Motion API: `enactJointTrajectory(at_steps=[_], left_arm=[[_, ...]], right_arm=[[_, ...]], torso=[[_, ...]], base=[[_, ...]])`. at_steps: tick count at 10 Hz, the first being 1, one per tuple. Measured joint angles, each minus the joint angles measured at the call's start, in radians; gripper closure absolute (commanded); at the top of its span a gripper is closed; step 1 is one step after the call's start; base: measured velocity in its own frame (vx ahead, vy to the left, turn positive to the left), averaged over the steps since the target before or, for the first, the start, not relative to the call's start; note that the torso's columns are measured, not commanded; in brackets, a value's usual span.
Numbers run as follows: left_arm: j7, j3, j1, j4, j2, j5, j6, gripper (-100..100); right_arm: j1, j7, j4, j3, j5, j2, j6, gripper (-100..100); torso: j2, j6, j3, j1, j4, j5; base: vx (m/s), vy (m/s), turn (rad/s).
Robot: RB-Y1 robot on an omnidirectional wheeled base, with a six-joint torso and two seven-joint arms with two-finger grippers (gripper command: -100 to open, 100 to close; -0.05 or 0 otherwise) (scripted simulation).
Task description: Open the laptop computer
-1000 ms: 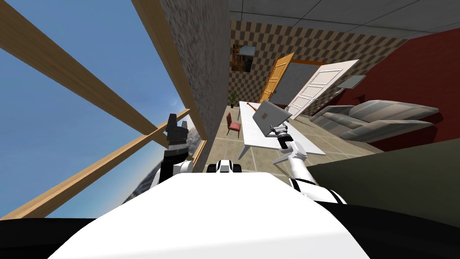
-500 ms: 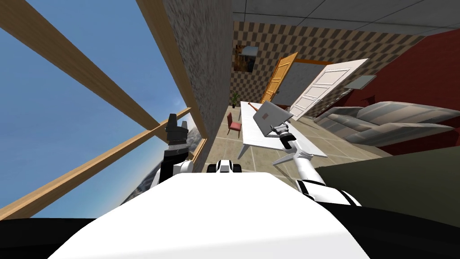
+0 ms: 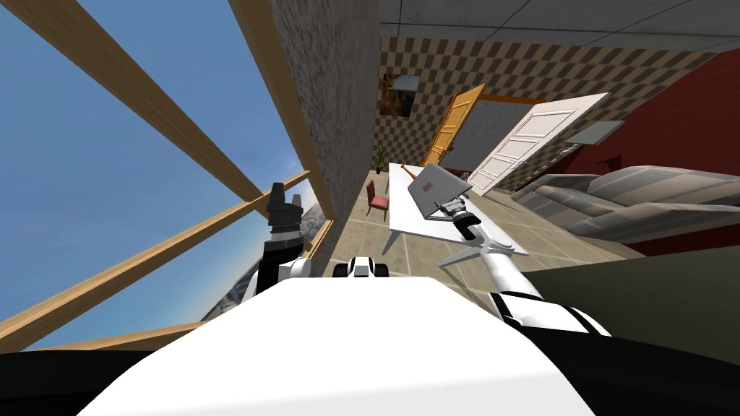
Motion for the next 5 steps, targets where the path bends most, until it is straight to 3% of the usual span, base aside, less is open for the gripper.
enactJointTrajectory(at_steps=[5], left_arm=[[0.000, 0.000, 0.000, 0.000, 0.000, 0.000, 0.000, 0]], right_arm=[[0.019, -0.059, 0.009, 0.057, 0.005, -0.103, -0.041, -100]], torso=[[0.001, 0.000, 0.000, 0.000, 0.000, 0.000]], base=[[-0.045, -0.054, 0.068]])
